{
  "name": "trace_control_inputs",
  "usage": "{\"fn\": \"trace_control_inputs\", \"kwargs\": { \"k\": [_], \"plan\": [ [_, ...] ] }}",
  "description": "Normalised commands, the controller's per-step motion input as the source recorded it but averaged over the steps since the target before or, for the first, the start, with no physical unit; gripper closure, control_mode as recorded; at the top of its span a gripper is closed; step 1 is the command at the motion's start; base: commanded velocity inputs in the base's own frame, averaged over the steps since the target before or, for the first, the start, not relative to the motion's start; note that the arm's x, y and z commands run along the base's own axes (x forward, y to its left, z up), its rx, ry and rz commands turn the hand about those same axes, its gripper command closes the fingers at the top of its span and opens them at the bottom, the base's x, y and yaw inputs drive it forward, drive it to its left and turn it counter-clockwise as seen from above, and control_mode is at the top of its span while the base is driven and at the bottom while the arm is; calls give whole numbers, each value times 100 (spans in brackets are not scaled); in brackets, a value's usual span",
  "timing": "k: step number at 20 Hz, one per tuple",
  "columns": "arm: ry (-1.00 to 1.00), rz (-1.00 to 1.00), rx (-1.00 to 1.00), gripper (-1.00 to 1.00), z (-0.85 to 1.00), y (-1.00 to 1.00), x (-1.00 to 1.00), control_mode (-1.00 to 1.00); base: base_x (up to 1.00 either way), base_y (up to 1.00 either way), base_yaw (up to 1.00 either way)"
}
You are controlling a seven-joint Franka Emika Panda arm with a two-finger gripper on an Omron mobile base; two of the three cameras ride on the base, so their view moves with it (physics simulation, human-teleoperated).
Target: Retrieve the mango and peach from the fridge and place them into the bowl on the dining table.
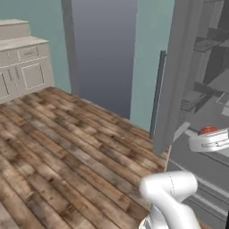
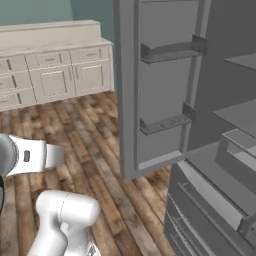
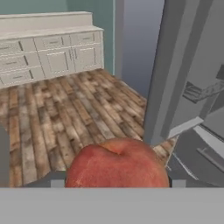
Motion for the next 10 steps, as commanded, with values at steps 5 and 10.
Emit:
{"fn": "trace_control_inputs", "kwargs": {
  "k": [5, 10],
  "plan": [
    [0, 0, 0, 100, 0, 0, 0, 100, 0, 32, 40],
    [0, 0, 0, 100, 0, 0, 0, 100, 21, 41, 34]
  ]
}}
